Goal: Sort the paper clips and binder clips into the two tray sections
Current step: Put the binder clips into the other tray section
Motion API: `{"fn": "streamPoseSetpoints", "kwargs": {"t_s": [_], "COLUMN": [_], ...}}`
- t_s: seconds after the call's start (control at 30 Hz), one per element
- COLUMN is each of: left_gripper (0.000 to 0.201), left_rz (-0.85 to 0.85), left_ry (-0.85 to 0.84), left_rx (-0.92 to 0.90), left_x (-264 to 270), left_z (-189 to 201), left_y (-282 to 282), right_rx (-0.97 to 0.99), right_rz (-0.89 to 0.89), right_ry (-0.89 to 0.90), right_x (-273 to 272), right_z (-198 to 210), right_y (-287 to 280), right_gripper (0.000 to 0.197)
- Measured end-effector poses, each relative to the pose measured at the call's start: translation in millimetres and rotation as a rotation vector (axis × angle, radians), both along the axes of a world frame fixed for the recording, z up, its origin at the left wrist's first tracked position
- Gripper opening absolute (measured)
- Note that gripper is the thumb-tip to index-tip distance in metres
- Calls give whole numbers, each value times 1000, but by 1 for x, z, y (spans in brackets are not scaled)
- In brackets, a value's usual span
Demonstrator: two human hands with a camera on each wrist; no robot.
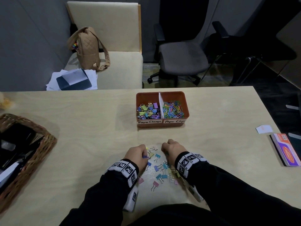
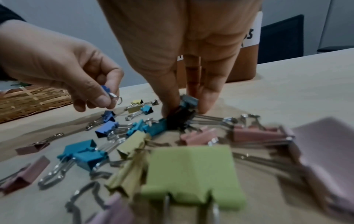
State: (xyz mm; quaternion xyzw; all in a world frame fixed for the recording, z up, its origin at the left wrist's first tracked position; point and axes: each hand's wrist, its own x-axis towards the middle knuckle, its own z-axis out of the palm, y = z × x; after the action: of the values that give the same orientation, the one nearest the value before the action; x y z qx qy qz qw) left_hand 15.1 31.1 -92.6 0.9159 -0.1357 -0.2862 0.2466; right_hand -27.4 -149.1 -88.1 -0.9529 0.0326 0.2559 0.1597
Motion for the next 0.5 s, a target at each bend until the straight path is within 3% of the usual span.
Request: {"fn": "streamPoseSetpoints", "kwargs": {"t_s": [0.17, 0.3, 0.43, 0.5], "left_gripper": [51, 41, 62, 58], "left_rz": [-100, -99, -106, -133], "left_ry": [-43, -22, 24, 4], "left_rx": [44, 132, 171, 200], "left_x": [10, 16, 15, 13], "left_z": [-3, -1, -1, -2], "left_y": [-4, -13, -19, -20], "right_rx": [-10, -1, -44, -45], "right_rz": [-12, -17, 46, 41], "right_ry": [-4, 19, -8, -23], "right_x": [2, 4, 1, -1], "right_z": [-1, -3, -5, -5], "right_y": [7, 6, 7, 7], "right_gripper": [18, 19, 20, 22]}}
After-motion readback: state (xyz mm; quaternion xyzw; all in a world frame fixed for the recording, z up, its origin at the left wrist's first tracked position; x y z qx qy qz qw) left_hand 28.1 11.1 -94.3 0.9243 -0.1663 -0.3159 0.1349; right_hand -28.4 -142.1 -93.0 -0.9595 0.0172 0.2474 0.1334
